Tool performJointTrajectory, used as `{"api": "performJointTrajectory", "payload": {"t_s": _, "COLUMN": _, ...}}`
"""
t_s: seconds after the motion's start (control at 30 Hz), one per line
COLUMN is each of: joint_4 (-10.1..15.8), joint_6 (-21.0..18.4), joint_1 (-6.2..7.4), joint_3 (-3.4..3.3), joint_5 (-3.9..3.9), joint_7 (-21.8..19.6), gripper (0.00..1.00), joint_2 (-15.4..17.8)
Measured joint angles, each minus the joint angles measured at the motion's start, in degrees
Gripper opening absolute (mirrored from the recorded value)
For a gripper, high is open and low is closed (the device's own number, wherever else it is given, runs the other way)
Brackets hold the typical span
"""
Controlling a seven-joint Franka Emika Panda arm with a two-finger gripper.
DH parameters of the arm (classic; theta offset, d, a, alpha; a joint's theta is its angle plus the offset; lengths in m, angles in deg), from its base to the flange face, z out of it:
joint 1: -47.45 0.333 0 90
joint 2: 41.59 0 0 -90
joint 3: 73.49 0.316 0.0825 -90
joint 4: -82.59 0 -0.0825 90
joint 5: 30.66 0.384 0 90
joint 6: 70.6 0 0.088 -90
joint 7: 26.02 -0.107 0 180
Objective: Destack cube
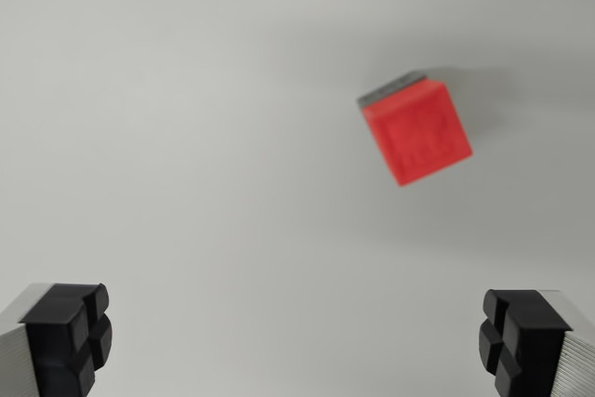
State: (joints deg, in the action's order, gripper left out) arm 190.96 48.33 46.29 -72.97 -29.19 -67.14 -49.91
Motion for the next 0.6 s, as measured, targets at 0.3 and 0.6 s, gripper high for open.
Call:
{"api": "performJointTrajectory", "payload": {"t_s": 0.3, "joint_4": 0.77, "joint_6": 1.66, "joint_1": -0.76, "joint_3": -0.16, "joint_5": 0.00, "joint_7": 4.83, "gripper": 1.00, "joint_2": -1.33}}
{"api": "performJointTrajectory", "payload": {"t_s": 0.6, "joint_4": 1.41, "joint_6": 4.04, "joint_1": -1.99, "joint_3": -0.34, "joint_5": -0.02, "joint_7": 12.10, "gripper": 1.00, "joint_2": -3.66}}
